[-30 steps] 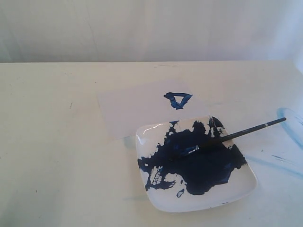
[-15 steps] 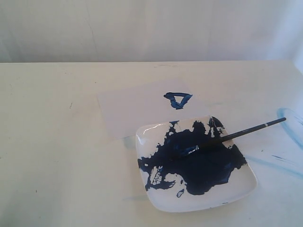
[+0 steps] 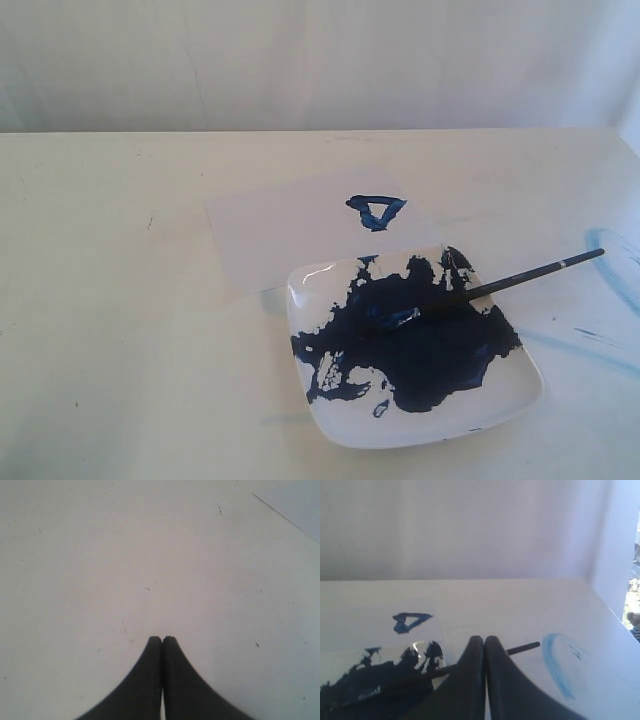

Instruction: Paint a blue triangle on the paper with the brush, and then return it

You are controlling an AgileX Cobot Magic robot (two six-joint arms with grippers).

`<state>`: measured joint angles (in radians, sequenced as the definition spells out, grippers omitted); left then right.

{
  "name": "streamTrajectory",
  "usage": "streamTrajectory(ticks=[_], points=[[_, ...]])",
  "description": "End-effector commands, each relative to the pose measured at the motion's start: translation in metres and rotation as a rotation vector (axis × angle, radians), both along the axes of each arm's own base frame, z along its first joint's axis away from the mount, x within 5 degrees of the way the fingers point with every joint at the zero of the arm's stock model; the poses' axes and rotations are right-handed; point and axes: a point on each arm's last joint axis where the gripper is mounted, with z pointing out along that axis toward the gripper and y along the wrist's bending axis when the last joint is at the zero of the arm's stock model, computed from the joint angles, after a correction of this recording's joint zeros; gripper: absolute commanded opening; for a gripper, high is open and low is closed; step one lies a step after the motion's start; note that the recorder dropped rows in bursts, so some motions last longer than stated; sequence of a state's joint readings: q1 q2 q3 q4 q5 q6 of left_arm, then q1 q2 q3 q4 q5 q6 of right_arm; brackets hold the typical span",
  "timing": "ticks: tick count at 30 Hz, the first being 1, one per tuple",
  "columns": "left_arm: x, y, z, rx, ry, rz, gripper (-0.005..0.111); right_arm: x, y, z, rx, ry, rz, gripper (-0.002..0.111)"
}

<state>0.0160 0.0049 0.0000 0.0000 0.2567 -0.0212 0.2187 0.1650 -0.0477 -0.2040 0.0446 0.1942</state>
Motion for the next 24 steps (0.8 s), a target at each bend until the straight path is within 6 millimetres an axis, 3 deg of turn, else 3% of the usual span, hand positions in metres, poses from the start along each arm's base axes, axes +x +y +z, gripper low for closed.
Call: streamTrajectory(ticks=[1,9,13,19,24], points=[[0.0,0.0,0.0,-0.001,-0.006,0.001,0.0,-0.003,0.0,-0.014,-0.081,-0.008,0.013,0.0],[0.0,0.0,0.0,-0.001,-0.006,0.001,0.0,-0.012,-0.003,-0.021,-0.104,0.039,0.004,0.0],[0.0,0.0,0.0,-0.001,-0.006,0.001,0.0,-0.016,-0.005,-0.033,-0.11,0.16,0.001,0.0],[0.0,0.0,0.0,-0.001,-0.006,0.001,0.0,-0.016,-0.004,-0.033,-0.088,0.167,-0.003,0.0],[0.0,0.0,0.0,-0.001,-0.006,0.001,0.0,-0.015,-0.01,-0.032,-0.071,0.166,-0.11,0.0]])
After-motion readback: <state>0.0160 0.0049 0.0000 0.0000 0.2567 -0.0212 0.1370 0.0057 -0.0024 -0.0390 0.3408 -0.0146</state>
